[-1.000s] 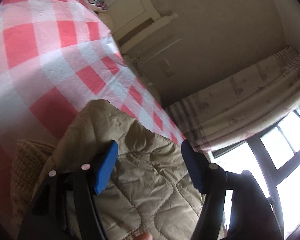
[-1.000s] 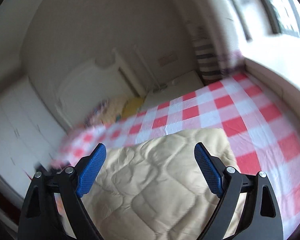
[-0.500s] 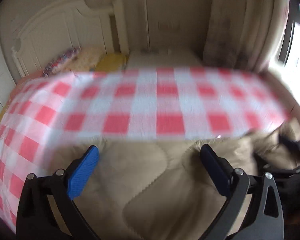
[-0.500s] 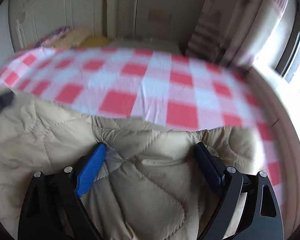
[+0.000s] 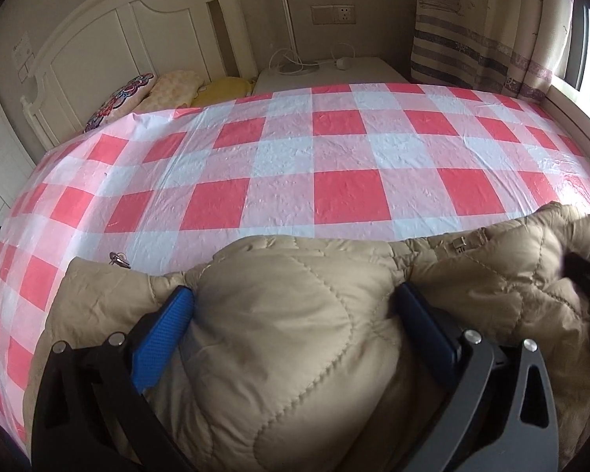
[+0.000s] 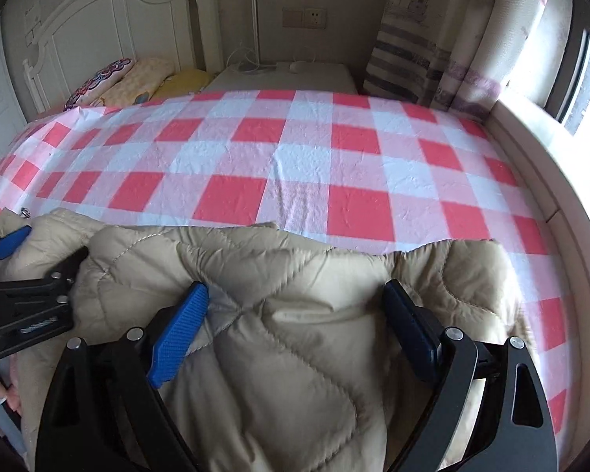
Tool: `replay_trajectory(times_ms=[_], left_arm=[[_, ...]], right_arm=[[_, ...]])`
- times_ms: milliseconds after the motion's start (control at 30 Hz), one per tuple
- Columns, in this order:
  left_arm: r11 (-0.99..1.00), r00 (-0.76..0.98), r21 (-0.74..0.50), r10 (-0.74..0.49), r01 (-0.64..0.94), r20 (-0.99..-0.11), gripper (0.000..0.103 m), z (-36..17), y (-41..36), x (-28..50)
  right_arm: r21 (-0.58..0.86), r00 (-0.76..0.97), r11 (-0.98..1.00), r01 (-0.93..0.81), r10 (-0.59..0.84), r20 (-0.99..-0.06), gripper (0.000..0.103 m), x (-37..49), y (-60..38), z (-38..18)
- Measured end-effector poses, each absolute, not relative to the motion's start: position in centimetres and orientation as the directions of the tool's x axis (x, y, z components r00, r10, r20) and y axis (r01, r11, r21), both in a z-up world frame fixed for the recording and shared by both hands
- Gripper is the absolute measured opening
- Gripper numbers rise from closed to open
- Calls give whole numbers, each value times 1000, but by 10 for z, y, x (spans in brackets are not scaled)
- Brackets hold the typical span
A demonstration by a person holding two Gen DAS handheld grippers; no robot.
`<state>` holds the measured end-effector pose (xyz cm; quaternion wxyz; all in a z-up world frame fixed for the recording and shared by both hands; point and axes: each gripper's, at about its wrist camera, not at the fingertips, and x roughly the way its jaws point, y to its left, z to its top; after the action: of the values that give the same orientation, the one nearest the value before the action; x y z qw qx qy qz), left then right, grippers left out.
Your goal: Fold large clothes
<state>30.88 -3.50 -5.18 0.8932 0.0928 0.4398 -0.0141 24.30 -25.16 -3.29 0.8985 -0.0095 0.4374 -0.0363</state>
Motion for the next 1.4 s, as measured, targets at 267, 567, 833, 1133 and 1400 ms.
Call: replay_trajectory(times_ms=[267, 567, 833, 1133, 1400], left_arm=[[988, 618, 120, 36, 94, -785, 101, -50, -29, 307], [991, 616, 105, 29, 88, -787, 101, -51, -25, 307], [992, 620, 91, 17, 87, -784, 101, -50, -25, 305], [992, 611, 87, 14, 90, -791, 101, -48, -24, 304], [975, 693, 215, 115, 58, -712, 101, -15, 3, 278]], right_arm=[[-245, 596, 961, -127, -123, -794, 87, 227, -198, -46], [-142, 625, 987, -70, -67, -778, 86, 224, -228, -23], [78, 553, 973, 219, -58, -831, 87, 242, -340, -62], [42, 555, 975, 218, -89, -827, 87, 245, -331, -60], [59, 560, 974, 219, -76, -825, 87, 241, -339, -60]])
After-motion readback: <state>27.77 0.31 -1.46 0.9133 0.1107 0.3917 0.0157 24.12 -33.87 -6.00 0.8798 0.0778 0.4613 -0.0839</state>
